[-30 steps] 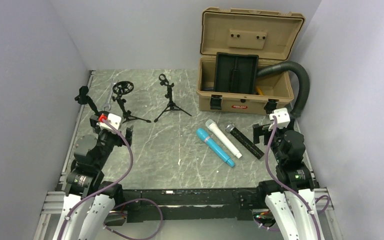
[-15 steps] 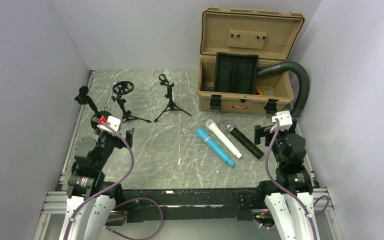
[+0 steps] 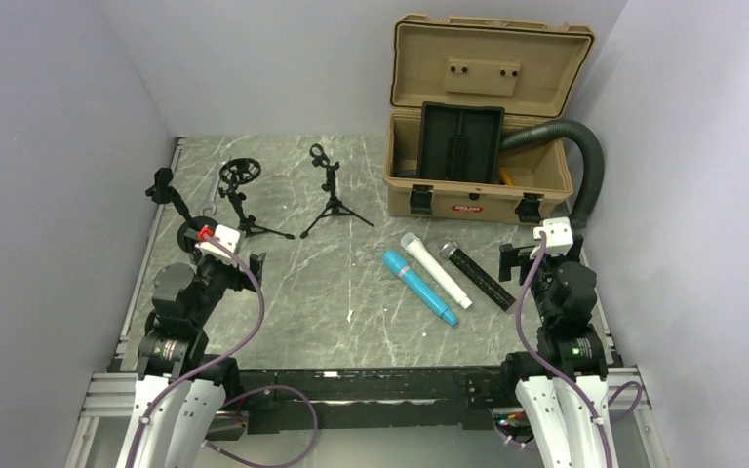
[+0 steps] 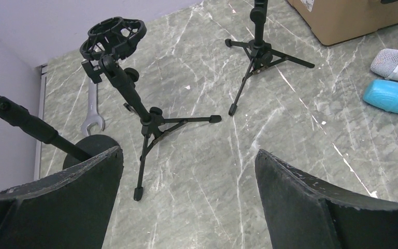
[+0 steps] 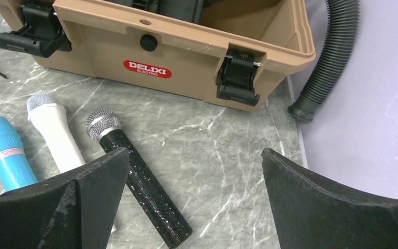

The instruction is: Remove the microphone from the stand

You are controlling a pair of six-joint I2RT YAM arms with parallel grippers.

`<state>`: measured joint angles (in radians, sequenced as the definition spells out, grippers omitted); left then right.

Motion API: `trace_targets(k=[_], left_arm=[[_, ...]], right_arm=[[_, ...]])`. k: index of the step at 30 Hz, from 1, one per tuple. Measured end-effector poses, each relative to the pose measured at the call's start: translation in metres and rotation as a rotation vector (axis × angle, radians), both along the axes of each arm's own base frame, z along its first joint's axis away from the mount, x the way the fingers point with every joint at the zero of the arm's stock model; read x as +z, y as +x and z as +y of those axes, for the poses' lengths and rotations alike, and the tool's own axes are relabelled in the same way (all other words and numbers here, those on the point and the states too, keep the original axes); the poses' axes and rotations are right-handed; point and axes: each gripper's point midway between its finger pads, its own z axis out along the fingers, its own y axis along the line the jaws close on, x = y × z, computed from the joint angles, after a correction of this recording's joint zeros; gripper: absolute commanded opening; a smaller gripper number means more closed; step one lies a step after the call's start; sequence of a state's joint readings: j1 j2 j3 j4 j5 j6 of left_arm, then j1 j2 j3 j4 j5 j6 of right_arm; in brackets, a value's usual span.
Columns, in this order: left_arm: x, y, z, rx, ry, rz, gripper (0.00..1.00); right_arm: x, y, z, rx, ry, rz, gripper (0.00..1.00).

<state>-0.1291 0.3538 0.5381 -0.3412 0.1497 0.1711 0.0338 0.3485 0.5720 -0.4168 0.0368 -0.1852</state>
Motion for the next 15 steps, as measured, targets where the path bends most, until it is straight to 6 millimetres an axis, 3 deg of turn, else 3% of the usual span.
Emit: trace_targets(k=[15], left_arm=[[-0.0024,0.0013,0.0005,0.0,0.0,0.01,0.99]], right_arm=[[-0.0047,0.0013,-0.0044,-0.014,-0.018,0.01,1.0]])
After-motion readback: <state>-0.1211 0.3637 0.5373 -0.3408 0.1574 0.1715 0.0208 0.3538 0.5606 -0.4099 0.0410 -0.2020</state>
